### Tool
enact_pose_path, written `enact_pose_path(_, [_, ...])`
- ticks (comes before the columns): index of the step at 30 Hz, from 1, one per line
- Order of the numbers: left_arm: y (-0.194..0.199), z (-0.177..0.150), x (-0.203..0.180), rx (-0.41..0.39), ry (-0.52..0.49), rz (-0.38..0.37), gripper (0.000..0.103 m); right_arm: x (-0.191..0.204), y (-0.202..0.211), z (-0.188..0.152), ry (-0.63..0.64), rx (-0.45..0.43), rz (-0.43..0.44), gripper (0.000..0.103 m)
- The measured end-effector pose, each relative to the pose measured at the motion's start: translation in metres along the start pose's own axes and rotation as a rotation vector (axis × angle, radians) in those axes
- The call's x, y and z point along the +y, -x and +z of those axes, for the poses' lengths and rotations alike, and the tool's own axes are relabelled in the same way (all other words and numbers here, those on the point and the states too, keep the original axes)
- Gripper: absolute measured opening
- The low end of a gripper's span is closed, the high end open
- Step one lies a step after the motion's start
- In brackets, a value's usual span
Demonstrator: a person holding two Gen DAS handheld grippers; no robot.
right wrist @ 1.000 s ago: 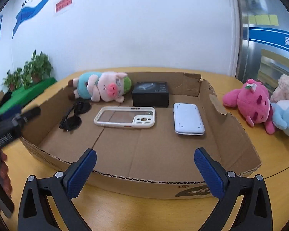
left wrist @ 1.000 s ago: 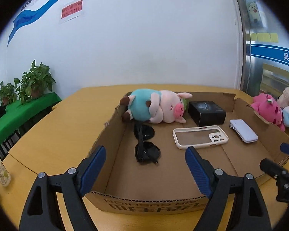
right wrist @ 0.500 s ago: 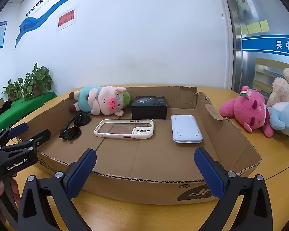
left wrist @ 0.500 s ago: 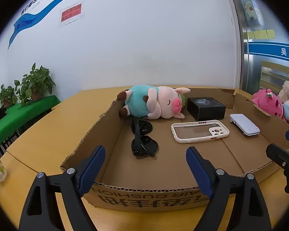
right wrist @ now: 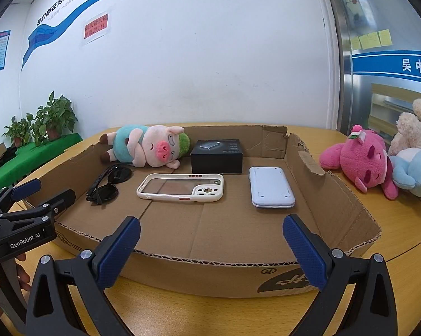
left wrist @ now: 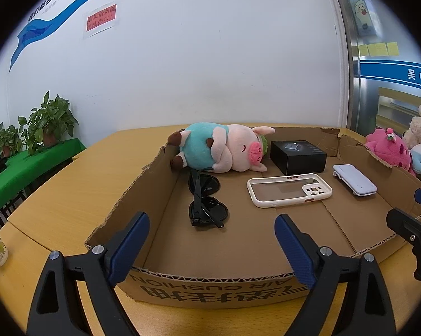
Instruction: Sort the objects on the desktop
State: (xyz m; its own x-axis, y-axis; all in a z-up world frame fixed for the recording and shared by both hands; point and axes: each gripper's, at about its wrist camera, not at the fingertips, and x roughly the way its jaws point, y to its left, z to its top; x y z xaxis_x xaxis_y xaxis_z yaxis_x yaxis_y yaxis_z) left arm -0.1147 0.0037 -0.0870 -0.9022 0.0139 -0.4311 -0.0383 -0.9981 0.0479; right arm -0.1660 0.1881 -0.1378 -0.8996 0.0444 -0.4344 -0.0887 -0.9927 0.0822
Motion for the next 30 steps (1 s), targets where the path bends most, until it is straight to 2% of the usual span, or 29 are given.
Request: enact_pose_path(30, [-0.0012,0.0001,0.0023,0.001,0.0,-0.006,0.092,-0.0004,0.0004,0.0,0.001,0.0,0.0,0.103])
